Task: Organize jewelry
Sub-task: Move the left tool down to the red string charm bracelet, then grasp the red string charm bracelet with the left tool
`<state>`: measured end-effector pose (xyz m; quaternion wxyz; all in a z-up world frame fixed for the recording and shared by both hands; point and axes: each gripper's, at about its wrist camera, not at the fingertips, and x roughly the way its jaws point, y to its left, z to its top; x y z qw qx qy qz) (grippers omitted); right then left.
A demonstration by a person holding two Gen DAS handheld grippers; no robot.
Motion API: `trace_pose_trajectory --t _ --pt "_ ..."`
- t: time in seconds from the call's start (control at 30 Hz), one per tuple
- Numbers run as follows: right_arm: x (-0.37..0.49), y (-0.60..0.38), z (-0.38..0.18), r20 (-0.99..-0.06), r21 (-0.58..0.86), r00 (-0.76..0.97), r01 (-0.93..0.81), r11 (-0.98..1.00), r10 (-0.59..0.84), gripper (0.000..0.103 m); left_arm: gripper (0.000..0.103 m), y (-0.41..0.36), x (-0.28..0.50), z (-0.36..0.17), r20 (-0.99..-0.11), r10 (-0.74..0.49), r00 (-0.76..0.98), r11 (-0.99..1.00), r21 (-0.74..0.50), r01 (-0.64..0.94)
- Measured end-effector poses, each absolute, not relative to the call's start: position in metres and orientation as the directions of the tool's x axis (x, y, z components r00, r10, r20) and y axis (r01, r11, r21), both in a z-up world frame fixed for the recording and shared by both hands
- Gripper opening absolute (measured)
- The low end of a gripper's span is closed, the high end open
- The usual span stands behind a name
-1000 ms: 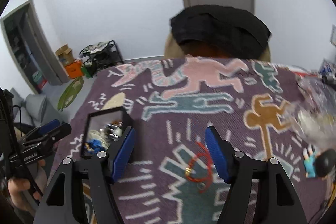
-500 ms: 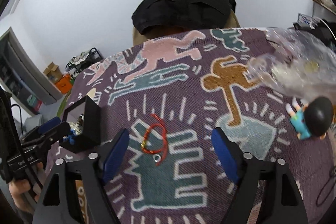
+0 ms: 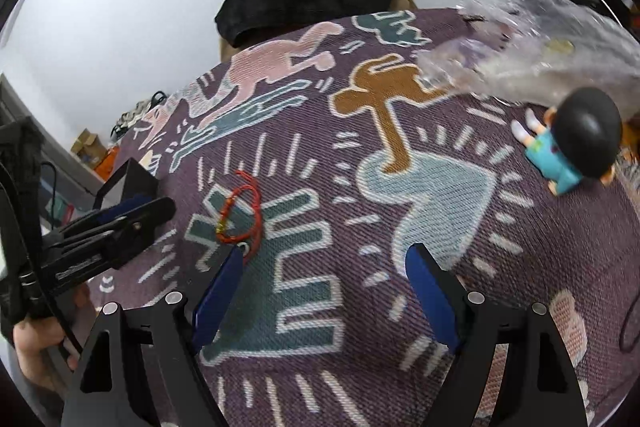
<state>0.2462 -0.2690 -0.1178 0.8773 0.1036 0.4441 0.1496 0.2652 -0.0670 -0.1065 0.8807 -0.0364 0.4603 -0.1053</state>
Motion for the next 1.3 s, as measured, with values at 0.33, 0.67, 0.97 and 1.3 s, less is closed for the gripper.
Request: trace_pose_trajectory --t 0.33,0.67,0.97,1.3 --pt "0.244 -0.289 -0.13 -0.747 0.355 0.559 -0.122 0.927 0.36 0.082 0.037 -0.092 0.286 -0.136 -0.865 -0.17 0.472 0.983 -0.111 0.149" --pt "0.245 -0.295 -0.138 -0.744 0.386 0.556 -0.094 0.918 0.37 0.082 0.007 -0.113 0.282 -0.144 -0.859 -0.073 0.506 0.987 0.012 0.162" --pt "0.247 -0.281 -0.136 -0.73 0.39 0.563 -0.124 0.912 0.389 0.082 0.007 -0.097 0.269 -0.12 -0.824 -0.114 0.555 0.986 -0.026 0.163" --pt "0.254 -0.255 -0.13 -0.712 0.384 0.551 -0.214 0.898 0.436 0.069 0.007 -0.071 0.253 -0.081 -0.765 -0.137 0.629 0.988 -0.059 0.143"
